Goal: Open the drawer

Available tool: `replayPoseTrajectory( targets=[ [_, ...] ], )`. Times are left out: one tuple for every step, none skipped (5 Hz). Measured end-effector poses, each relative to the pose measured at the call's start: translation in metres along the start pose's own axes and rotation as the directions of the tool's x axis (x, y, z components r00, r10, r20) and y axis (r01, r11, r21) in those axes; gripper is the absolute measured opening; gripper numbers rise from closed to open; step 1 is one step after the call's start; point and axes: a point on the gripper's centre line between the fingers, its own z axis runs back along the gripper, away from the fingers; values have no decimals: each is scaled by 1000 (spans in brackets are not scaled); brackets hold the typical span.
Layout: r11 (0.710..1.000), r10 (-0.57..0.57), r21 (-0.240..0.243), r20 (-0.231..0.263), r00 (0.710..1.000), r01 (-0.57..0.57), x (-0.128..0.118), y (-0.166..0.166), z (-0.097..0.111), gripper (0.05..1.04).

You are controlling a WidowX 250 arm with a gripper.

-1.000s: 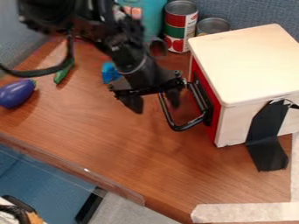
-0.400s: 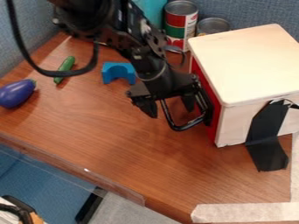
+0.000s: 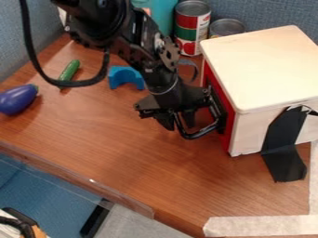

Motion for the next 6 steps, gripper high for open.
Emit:
replayPoseTrajectory(
  targets=[
    [1000, 25, 4, -1, 1000, -25, -4, 4, 0, 206],
    [999, 51, 12, 0, 999, -51, -5, 12, 5, 181],
    [998, 57, 14, 0, 998, -57, -6, 15, 11, 167],
    [997, 71, 34, 1, 997, -71, -9, 22, 17, 153],
    [995, 90, 51, 10, 996, -90, -9, 34, 27, 152],
    [992, 115, 50, 4, 993, -115, -15, 39, 33, 152]
  ],
)
